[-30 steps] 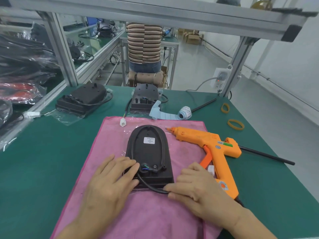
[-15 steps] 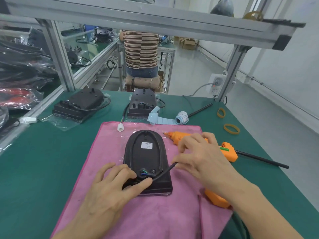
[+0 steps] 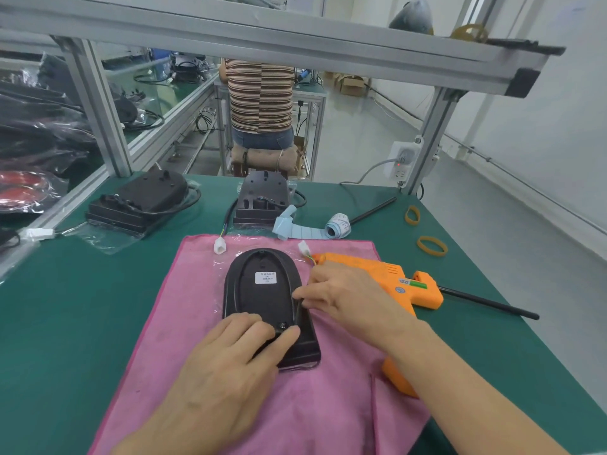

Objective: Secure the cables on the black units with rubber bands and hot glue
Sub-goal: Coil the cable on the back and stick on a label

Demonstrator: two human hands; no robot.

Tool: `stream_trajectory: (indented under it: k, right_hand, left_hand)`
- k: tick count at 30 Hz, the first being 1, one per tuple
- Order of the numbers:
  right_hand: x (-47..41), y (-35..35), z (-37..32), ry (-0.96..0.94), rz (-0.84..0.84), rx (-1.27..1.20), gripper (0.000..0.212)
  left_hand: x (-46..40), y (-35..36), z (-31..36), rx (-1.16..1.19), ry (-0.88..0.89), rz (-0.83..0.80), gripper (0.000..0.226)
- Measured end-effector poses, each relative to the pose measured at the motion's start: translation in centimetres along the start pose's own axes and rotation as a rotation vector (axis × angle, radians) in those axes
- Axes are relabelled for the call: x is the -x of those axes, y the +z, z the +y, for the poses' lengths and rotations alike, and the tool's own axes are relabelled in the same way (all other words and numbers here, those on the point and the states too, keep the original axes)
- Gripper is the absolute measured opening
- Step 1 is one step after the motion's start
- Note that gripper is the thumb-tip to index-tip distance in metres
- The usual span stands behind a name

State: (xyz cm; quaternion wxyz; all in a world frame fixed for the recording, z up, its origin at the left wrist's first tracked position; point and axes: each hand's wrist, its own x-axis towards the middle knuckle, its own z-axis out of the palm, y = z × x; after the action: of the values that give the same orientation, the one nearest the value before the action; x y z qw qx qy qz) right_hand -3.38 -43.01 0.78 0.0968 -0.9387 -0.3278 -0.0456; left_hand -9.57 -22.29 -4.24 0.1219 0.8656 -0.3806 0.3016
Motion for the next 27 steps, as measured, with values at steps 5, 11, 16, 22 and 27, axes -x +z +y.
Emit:
stream_trajectory:
  k: [5, 11, 16, 22, 27]
  right_hand:
    - [0.2, 1.2, -0.2, 0.151, 0.118, -0.534, 0.025]
    - [0.5, 2.0, -0.3, 0.386, 0.062, -0.924, 0.024]
    - [-0.2, 2.3, -0.8, 0.449, 0.057, -0.999, 0.012]
    - [-0.8, 1.9, -1.4, 0.439, 0.034, -0.843, 0.017]
    - [-0.5, 1.9, -2.4, 0.451, 0.076, -0.685, 0.011]
  left_hand:
    - [-0.9, 0.0, 0.6, 0.068, -0.057, -0.015, 0.036]
    - [-1.8, 0.1, 1.2, 0.018, -0.105, -0.004, 0.037]
    - [-1.5, 1.1, 1.6, -0.026, -0.118, 0.115, 0.037]
    - [-1.0, 2.0, 2.1, -0.069, -0.125, 0.191, 0.044]
    - [-2.3, 1.2, 1.3, -0.030, -0.125, 0.137, 0.027]
